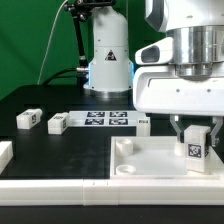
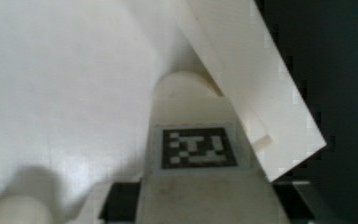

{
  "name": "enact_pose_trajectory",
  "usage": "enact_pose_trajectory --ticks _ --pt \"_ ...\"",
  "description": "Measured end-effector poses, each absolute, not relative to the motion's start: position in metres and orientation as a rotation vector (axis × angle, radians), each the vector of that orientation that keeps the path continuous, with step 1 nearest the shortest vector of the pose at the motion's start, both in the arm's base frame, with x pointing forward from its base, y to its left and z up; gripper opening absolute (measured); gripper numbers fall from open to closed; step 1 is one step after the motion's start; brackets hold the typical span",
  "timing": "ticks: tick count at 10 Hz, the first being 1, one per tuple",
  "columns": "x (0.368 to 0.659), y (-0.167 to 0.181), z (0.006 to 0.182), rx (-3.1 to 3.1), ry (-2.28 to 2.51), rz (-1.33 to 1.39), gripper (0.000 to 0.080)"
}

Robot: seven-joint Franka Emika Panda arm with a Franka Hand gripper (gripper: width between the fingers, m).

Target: Assemble one leg

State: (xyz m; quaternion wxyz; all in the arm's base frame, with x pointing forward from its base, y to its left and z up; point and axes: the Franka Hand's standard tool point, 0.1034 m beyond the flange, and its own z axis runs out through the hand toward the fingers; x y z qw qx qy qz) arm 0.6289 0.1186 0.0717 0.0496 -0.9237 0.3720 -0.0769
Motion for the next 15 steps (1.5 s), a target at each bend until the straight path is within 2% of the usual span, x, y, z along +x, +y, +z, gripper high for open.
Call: enact_pose_trajectory --ticks 3,5,7,8,9,10,15 --pt "0.6284 0.1202 0.0711 -2.559 1.572 -0.196 0.0291" --pt "0.6283 0.1202 0.0710 -2.500 1.644 -0.180 0.0291" --pt "0.6282 0.1209 0.0711 -2.551 1.569 -0.186 0.0583" --pt "0.6271 0.1228 0.0710 -2.656 1.424 -0.188 0.0583" --pt "0.6267 0.1265 0.0718 -2.782 1.216 -0.194 0.0635" --pt "0.6269 0.1280 0.0723 -2.897 0.974 -0.206 0.0647" --pt "0.6298 0.1229 0.0742 -3.099 0.173 -0.226 0.0649"
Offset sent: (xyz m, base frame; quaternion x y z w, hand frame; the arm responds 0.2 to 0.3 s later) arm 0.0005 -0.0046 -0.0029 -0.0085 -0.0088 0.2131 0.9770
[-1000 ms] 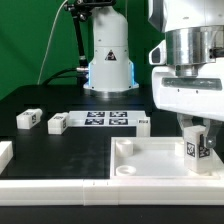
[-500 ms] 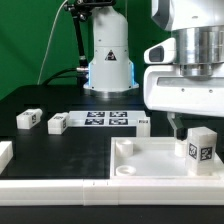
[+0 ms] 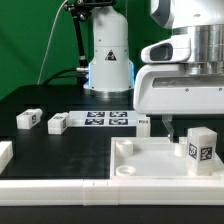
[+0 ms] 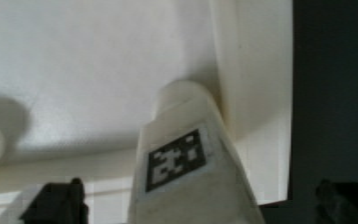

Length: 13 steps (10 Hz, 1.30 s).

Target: Assemble one leg

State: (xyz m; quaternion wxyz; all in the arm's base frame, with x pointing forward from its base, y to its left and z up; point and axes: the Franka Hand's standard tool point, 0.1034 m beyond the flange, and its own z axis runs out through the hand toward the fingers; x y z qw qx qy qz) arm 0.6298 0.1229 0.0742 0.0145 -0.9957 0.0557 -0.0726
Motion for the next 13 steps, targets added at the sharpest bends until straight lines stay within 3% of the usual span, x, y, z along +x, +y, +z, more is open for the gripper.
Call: enact_pose_trajectory --ticks 4,6,10,13 --pt "0.6307 0.1231 0.0746 -3.114 -0.029 -0.240 0.0636" --pt "0.6307 0.1231 0.0746 -3.112 -0.009 -0.240 0.0285" --pt "0.6309 0.1223 0.0746 -3.083 0.297 -0.234 0.0290" --pt "0.6268 0.1227 0.0734 -2.870 1.034 -0.226 0.0290"
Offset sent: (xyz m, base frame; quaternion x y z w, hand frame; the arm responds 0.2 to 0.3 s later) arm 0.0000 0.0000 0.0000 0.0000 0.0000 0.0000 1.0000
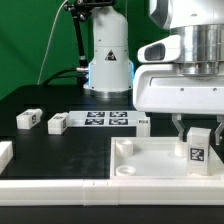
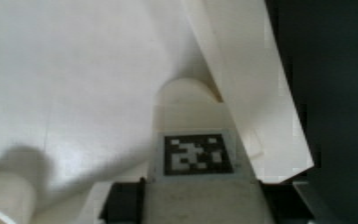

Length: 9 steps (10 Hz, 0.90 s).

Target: Assemble one leg

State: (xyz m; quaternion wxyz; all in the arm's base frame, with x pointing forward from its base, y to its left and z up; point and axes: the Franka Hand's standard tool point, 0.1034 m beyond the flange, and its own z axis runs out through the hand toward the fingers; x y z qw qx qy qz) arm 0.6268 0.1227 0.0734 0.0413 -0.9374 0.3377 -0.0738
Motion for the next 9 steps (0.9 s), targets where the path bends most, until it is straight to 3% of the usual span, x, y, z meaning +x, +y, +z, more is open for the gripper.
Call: enact_pose_trajectory --ticks 4,6,8,9 --pt "0.6264 0.1256 0.0731 -2.570 1.593 -0.201 0.0291" --pt "0.6266 0.1257 0.0733 -2.583 1.575 -0.205 0.0291" --pt "0.6267 0.1253 0.0733 -2.658 1.457 -0.212 0.0565" --pt "0.6273 0.1254 0.0736 -2.711 1.368 -0.219 0.0565"
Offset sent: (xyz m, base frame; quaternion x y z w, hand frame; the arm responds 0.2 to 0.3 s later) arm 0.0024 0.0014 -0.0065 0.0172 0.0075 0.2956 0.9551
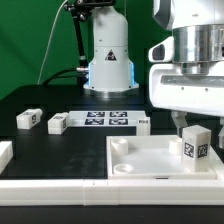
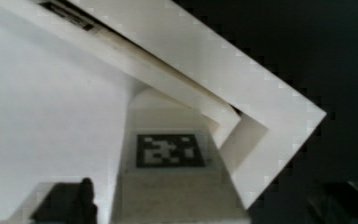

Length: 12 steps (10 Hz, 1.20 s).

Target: Assemble one leg

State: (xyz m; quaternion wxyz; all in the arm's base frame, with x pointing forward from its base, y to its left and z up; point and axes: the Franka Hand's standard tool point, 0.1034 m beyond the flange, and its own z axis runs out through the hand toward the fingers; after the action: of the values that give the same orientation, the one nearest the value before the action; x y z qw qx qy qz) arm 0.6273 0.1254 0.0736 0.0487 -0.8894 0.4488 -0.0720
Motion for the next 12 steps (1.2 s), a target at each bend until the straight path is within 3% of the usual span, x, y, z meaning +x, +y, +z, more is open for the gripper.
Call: enact_pose_trajectory --ticks 1,3,12 --pt "0.6271 0.1245 0.0728 -2.827 1.147 -0.232 0.0631" --pt "0.6276 0.1199 0.0714 -2.968 0.786 -0.246 0.0646" --pt "0.6286 0.1152 0.0715 -3.139 -0.486 -0.270 0.0649"
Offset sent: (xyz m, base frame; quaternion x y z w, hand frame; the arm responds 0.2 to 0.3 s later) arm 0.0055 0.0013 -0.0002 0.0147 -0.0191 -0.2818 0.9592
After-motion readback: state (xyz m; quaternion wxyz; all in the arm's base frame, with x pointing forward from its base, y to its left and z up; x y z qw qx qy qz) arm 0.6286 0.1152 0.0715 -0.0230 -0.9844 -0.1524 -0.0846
